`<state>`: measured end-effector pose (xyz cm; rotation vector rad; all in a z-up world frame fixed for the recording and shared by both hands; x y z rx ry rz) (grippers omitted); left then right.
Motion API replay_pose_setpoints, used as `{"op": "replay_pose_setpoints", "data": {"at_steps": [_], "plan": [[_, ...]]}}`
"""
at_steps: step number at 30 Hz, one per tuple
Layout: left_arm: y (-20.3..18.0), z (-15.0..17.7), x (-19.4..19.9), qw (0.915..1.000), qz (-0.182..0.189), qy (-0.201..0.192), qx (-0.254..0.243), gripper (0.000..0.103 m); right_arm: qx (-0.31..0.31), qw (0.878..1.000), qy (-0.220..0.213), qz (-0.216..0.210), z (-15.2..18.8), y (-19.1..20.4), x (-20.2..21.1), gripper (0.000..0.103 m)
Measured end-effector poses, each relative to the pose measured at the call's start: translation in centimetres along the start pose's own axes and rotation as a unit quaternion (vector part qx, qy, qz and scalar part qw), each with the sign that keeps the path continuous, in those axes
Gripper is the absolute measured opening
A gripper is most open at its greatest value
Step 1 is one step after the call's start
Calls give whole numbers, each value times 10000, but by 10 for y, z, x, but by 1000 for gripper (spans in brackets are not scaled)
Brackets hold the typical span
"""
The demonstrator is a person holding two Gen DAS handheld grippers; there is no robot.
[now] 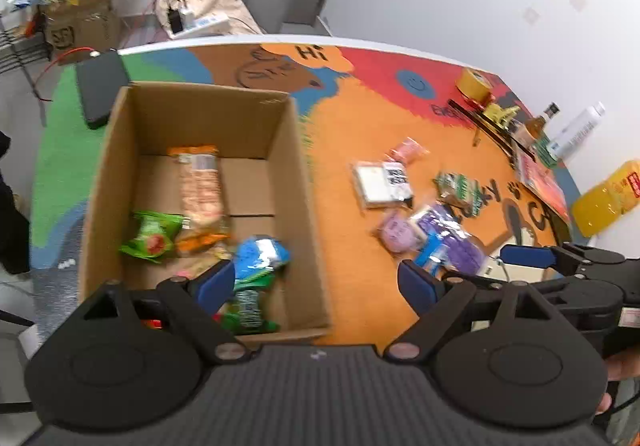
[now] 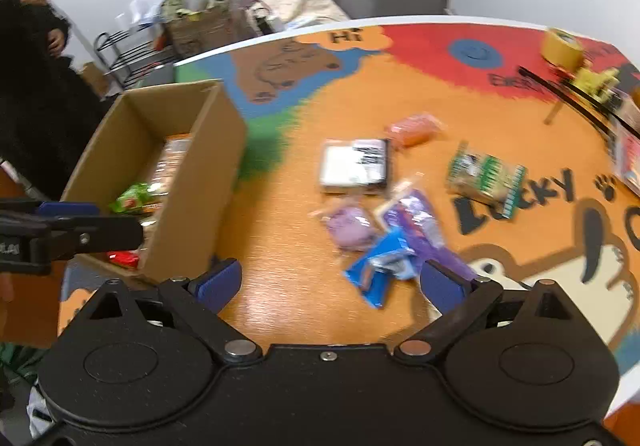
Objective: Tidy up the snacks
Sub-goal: 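Move both open grippers back over the snacks on the table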
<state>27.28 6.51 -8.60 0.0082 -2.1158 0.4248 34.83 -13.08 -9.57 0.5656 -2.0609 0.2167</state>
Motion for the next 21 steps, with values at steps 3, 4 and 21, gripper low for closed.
{"op": "replay_pose_setpoints", "data": {"at_steps": [3, 4, 21], "plan": [[-12, -1, -6, 9999, 40, 41, -119, 88, -68, 9999, -16, 144, 2, -13, 0, 98], [-15, -2, -7, 9999, 61, 50, -150, 88, -120, 9998, -1, 136, 3, -16, 0, 98], [-75, -9, -53, 9964, 436, 178, -707, 83, -731, 9969, 198, 198, 22, -72, -21, 64]]}}
Point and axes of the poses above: each gripper's, at about its wrist camera, not at the fingertips, and x roughly against the way its jaws point, y to its left, z to its underside, the point moved 9 cm from there along -x, roughly the way its jaws point, and after that the axes turned 1 degree about -y, right-handed, at the moved point
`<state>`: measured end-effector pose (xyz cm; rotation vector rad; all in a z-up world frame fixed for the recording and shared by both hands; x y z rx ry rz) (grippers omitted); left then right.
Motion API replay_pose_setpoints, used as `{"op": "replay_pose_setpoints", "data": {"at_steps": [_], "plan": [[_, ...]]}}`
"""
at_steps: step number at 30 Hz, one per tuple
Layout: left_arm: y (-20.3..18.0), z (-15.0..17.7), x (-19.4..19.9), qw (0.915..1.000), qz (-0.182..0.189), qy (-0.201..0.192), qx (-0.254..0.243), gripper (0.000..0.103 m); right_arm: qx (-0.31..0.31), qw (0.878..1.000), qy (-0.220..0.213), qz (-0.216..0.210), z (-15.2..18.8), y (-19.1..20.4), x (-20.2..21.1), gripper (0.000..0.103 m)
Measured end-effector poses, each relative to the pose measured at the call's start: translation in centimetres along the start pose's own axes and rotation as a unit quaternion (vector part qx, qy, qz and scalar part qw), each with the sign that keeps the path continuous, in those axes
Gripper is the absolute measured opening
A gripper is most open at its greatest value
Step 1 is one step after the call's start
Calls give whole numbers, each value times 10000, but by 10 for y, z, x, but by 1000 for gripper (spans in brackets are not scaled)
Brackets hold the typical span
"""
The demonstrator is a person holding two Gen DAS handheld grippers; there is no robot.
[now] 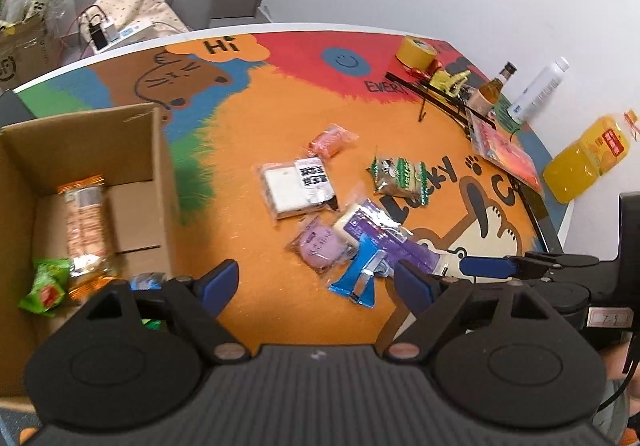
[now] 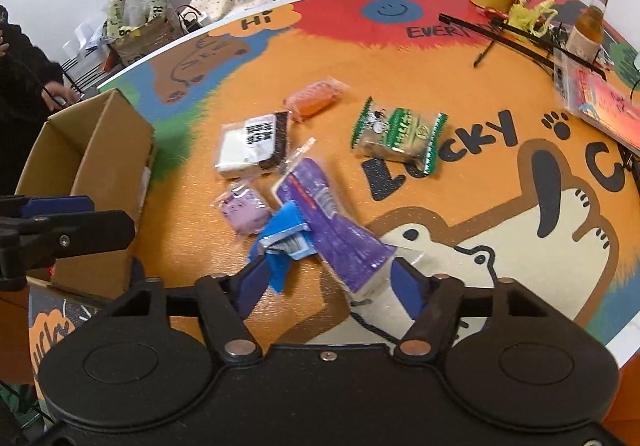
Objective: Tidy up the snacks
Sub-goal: 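Move both open grippers back over the snacks on the table, then grasp the pink-purple bag with the left gripper while the right grasps the purple bar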
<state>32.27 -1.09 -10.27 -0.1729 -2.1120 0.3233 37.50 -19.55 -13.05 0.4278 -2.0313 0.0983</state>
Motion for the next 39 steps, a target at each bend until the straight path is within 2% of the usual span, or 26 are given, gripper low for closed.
{"op": "replay_pose_setpoints", "data": {"at_steps": [8, 10, 16, 20, 28, 32, 36, 39], "plan": [[-11, -3, -26, 9998, 87, 169, -96, 69, -46, 10000, 44, -23, -5, -13, -15, 57], [-11, -4, -35, 9997, 44, 220, -101, 64, -22, 10000, 73, 22, -6, -14, -20, 56], [-5, -11, -62, 9995, -117, 296, -9, 58, 143, 9997, 90, 179, -13, -14, -34, 56], [-5, -12, -74, 9991, -82, 410, 8, 57, 224, 9996, 56, 188, -19, -11, -38, 56], [-2, -11, -95, 9983, -249, 517, -43, 57, 469, 9984, -32, 309, -29, -10, -50, 58], [2, -10, -104, 9979, -335, 562, -7, 57, 338, 9993, -23, 131, -26, -13, -53, 57], [-1, -7, -109, 9974, -342, 624, -76, 57, 304, 9995, 71, -8, -17, -14, -51, 39], [-7, -5, -112, 9973, -292, 634, -220, 57, 194, 9998, 46, 27, -10, -18, -47, 35]]}}
Point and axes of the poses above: each gripper's, at about its wrist camera, not at the fingertips, and x roughly against the way its jaws point, y to its left, z to its underside, the point moved 9 cm from there along -x, roughly the way its jaws point, and after that the axes turned 1 degree about -y, right-handed, at the moved point
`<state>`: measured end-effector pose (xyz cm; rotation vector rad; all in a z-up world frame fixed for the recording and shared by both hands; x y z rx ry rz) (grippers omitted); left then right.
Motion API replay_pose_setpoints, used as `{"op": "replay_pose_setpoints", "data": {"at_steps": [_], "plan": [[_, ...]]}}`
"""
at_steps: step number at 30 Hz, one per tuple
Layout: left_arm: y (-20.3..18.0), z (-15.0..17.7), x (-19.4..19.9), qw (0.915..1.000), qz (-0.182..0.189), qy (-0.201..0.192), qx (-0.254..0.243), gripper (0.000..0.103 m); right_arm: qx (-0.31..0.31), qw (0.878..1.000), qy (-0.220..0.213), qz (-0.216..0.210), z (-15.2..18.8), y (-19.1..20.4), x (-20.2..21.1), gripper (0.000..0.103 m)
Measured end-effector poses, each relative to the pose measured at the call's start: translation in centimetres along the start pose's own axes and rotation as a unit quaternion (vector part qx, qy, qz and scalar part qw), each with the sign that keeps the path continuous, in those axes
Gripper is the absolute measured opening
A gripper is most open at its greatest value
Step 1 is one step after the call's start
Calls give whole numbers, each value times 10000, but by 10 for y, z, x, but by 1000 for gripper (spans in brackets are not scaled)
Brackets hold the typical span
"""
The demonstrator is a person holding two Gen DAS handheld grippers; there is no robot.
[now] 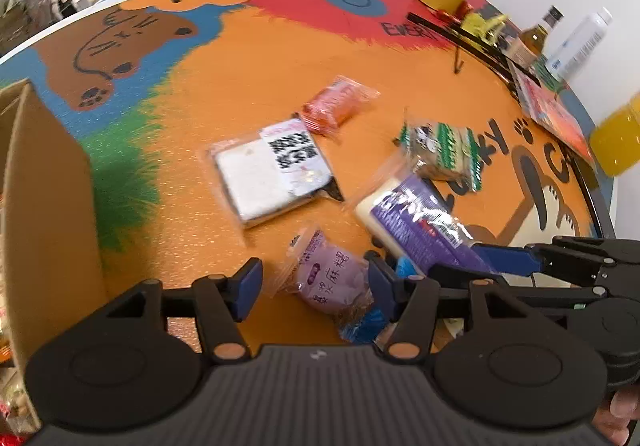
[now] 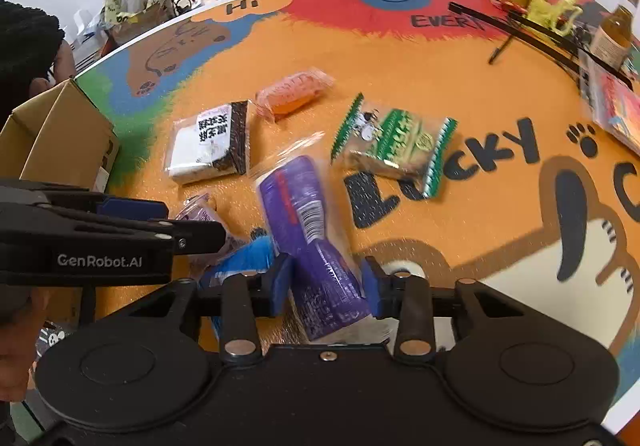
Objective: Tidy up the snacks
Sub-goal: 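Grasp the pink-purple bag with the left gripper while the right grasps the purple bar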
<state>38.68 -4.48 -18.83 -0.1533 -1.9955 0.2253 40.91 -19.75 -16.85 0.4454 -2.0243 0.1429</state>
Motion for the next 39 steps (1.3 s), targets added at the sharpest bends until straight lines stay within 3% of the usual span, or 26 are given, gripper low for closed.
{"op": "replay_pose_setpoints", "data": {"at_steps": [6, 12, 18, 23, 30, 33, 35, 37, 39], "plan": [[-6, -1, 1, 10000, -15, -24, -78, 58, -498, 9986, 158, -57, 16, -14, 9, 31], [-16, 1, 1, 9996, 10, 40, -284, 64, -889, 9954, 321, -154, 37, -23, 20, 31], [-18, 4, -6, 9985, -210, -24, -498, 66, -1415, 9879, 563, -305, 54, -23, 26, 34], [-20, 4, -10, 9975, -318, -74, -630, 66, -1176, 9920, 448, -123, 49, -17, 26, 40], [-23, 10, -12, 9960, -318, 37, -829, 64, -508, 9975, 427, 240, 45, 2, 9, 62], [-24, 12, -13, 9950, -342, 22, -941, 65, -181, 9983, 282, 472, 44, 10, 6, 64], [-26, 12, -15, 9943, -350, -10, -1009, 65, -149, 9981, 200, 561, 44, 11, 6, 62], [-27, 13, -15, 9935, -360, -43, -1080, 64, -74, 9975, 100, 700, 43, 7, 9, 41], [-28, 13, -15, 9934, -335, -51, -1100, 60, -130, 9981, 66, 605, 42, 2, 11, 35]]}}
Point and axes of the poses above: each gripper's, at about its wrist camera, not at the fingertips, and x roughly against the way its jaws point, y to its left, z to its underside, the point moved 9 cm from there along -x, roughly the way its jaws point, and after that the axes turned 1 degree about -y, right-handed, at the moved point
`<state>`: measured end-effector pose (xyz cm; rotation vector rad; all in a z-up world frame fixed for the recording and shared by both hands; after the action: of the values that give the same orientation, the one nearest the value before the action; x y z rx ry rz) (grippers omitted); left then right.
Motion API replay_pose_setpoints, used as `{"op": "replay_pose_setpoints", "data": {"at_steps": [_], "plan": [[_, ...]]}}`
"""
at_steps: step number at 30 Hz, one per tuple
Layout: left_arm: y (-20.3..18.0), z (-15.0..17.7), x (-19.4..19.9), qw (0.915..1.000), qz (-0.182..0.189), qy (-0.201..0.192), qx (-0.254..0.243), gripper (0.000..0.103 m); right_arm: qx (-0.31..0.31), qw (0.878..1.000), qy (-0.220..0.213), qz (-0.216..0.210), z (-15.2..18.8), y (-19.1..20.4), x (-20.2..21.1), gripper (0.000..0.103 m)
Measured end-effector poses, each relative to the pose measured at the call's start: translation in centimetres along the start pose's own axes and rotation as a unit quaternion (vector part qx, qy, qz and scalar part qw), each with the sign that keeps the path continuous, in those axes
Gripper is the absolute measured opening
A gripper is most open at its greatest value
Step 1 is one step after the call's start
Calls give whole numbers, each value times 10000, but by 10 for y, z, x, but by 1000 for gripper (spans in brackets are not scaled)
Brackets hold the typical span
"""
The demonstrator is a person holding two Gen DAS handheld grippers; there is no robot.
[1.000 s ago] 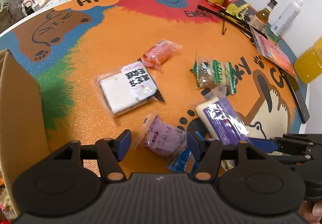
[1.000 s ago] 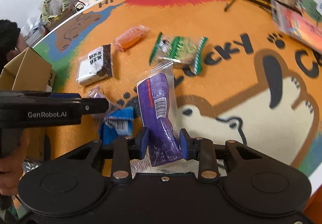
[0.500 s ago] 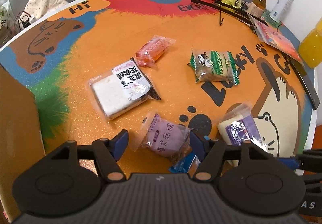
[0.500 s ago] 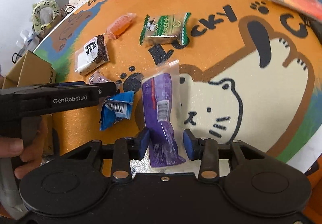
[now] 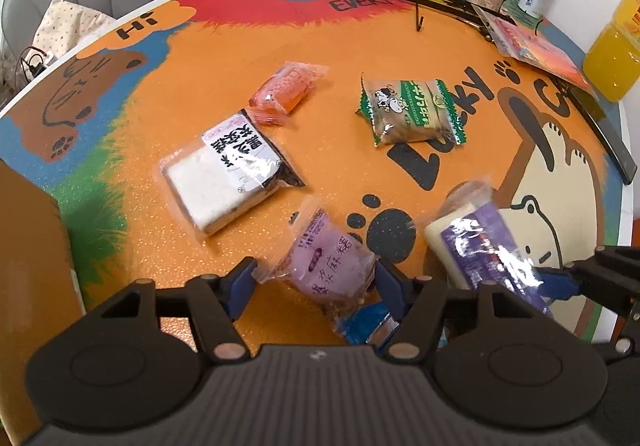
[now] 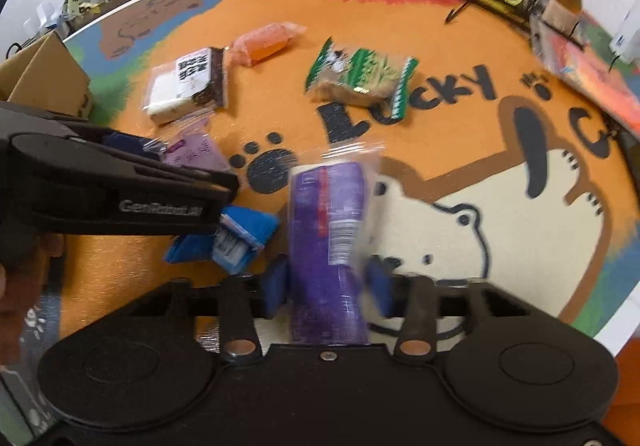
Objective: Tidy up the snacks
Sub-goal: 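Grasp the pink-purple bag with the left gripper while the right grasps the purple bar, then carry both snacks to the cardboard box and release them inside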
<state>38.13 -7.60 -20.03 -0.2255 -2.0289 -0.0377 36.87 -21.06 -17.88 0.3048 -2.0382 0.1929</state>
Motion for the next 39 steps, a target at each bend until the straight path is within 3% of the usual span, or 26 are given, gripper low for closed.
{"op": "replay_pose_setpoints", "data": {"at_steps": [4, 7, 27, 39], "plan": [[1, -1, 4, 9998, 137, -14, 138, 42, -80, 9996, 65, -247, 3, 2, 4, 31], [0, 0, 8, 9990, 349, 4, 279, 36, -211, 9989, 132, -405, 4, 4, 6, 30], [11, 0, 72, 9960, 502, -511, 537, 27, -276, 9976, -338, -533, -20, 10, 37, 29], [38, 3, 116, 9937, 386, -789, 699, 26, -20, 9949, -607, -808, -45, 54, 61, 29]]}}
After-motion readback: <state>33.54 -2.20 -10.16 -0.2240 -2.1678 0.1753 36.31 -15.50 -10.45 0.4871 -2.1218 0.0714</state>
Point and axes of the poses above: each gripper's, at about its wrist camera, not at the fingertips, and x roughly against the way its jaws point, y to its left, z to its underside, the point moved 9 cm from there along -x, roughly the way its jaws point, and after that the axes turned 1 degree about -y, right-handed, at the moved point
